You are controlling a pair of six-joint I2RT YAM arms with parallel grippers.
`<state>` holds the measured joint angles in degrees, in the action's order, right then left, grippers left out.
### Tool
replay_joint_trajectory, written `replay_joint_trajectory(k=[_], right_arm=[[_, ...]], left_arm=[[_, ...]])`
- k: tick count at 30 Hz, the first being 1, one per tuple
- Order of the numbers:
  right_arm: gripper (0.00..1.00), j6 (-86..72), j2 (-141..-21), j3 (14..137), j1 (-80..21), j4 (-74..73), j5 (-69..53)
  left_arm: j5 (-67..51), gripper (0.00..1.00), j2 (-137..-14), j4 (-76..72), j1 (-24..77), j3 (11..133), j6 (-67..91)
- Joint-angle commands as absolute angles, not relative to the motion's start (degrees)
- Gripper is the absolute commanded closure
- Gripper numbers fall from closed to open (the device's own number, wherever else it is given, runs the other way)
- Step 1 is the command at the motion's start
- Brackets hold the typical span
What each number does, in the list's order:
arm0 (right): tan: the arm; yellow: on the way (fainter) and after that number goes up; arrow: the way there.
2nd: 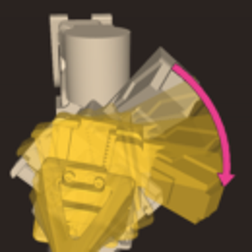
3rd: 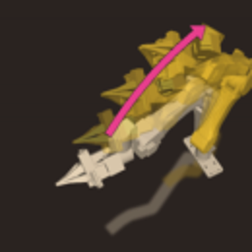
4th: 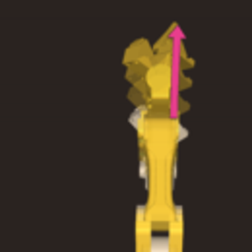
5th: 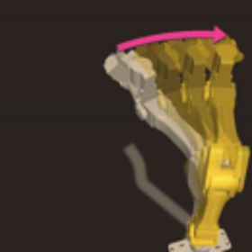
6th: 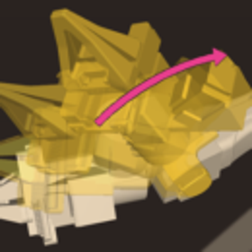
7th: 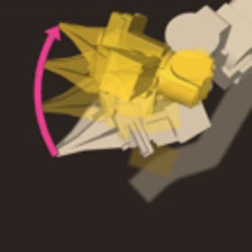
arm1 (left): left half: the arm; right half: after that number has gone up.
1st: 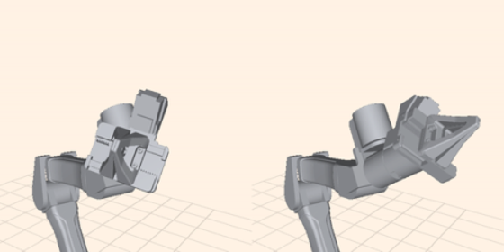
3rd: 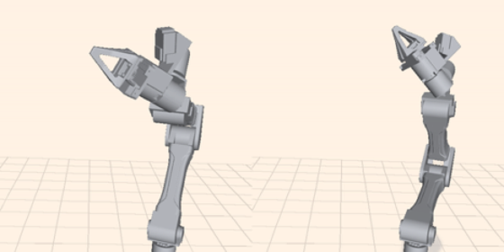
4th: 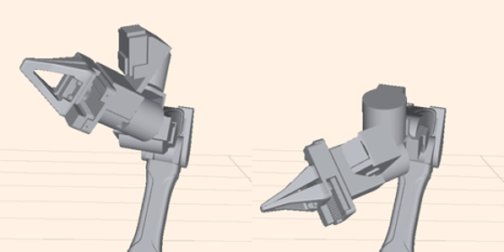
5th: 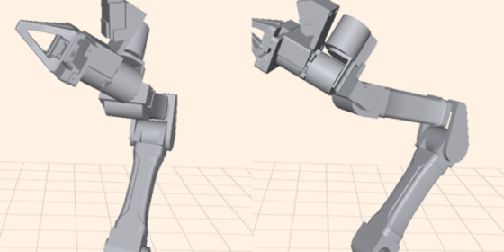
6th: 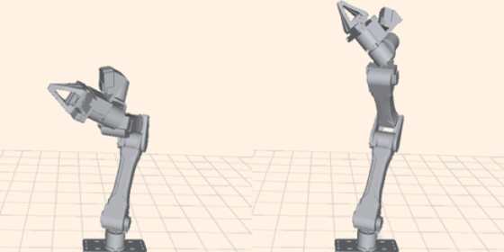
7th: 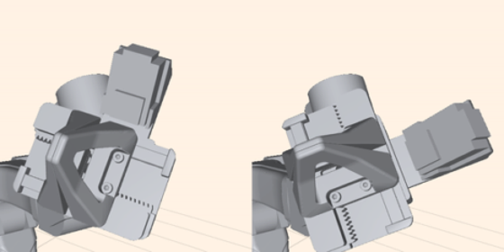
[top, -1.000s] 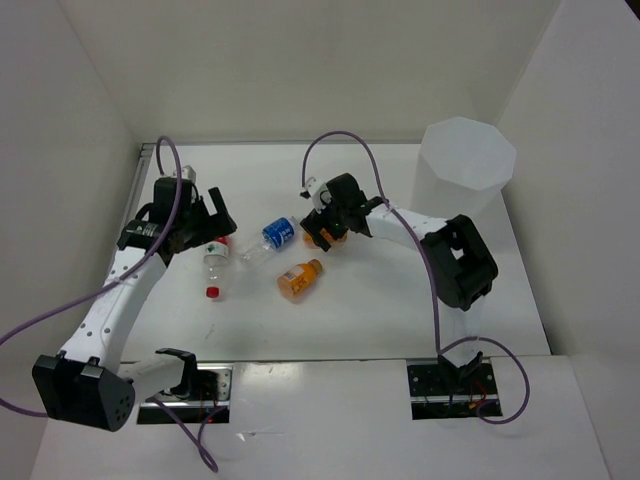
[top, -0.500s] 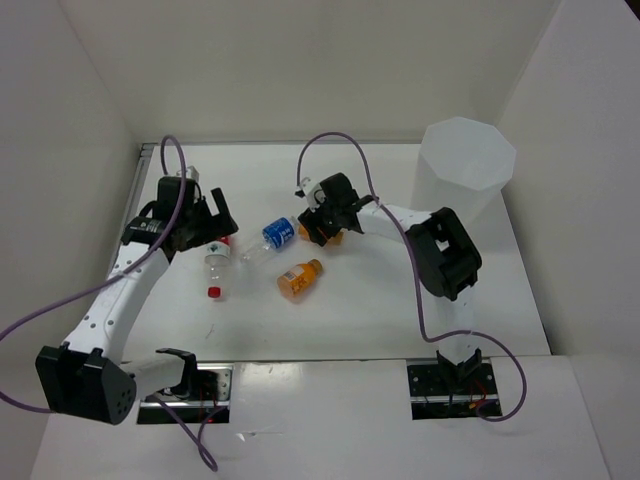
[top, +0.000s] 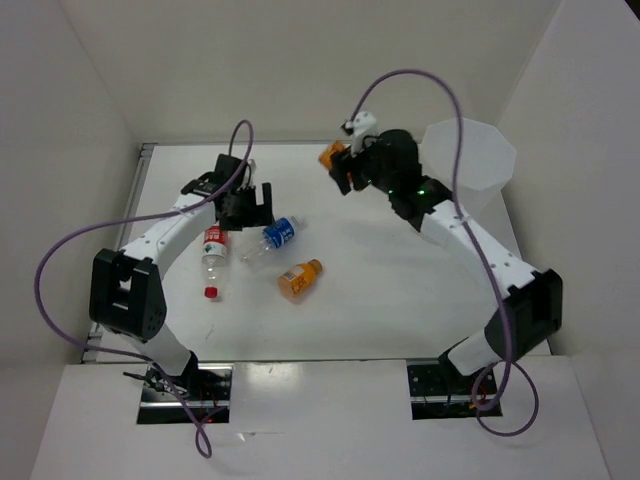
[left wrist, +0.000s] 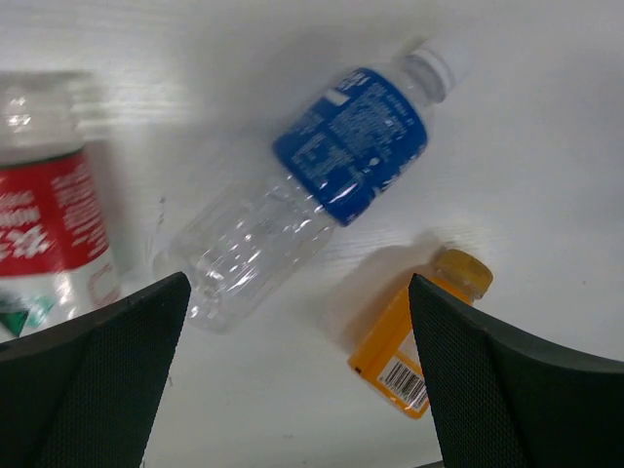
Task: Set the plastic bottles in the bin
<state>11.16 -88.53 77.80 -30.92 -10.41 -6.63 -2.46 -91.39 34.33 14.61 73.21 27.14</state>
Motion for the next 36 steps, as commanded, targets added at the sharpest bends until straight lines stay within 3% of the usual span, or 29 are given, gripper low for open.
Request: replay_joint_trajectory(k=[1, 5, 10, 17, 22, 31, 32, 34, 36], right_arm=[[0.61, 6.86, -80.52, 82.70, -26.81, -7.99, -2.20], [0.60, 2.39, -75.07, 87.70, -21.02, -11.42, 4.47], [0.57, -3.60, -73.65, 87.80, -11.35, -14.58, 7.28], [0.57, -10.72, -76.02, 85.17, -0.36, -17.31, 9.15], [0.57, -12.73, -79.71, 84.64, 0.87, -17.84, 9.23], [0.48, -17.48, -83.85, 84.02, 4.21, -19.78, 8.09], [0.48, -17.49, -83.85, 83.41, 4.22, -19.78, 8.09], [0.33, -17.49, -84.37, 82.80, 4.22, -19.78, 7.56], [0.29, -18.02, -83.85, 82.18, 4.22, -19.78, 7.04]], left_arm=[[-1.67, 0.00, -94.82, 30.59, 17.57, 79.01, 21.11], [-3.52, 0.00, -102.63, 29.53, 18.71, 83.57, 14.08], [4.21, 0.00, -104.94, 31.29, 19.51, 84.73, 12.57], [-0.88, 0.00, -109.42, 29.62, 20.04, 84.11, 10.72], [-1.75, 0.00, -111.79, 30.15, 20.57, 82.89, 10.72], [0.44, 0.00, -112.93, 30.15, 23.99, 80.24, 11.42], [0.44, 0.03, -112.94, 30.15, 23.99, 80.24, 11.43], [0.44, 0.13, -114.25, 30.67, 23.99, 80.85, 11.43], [0.97, 0.21, -114.26, 30.67, 23.99, 80.86, 12.12]])
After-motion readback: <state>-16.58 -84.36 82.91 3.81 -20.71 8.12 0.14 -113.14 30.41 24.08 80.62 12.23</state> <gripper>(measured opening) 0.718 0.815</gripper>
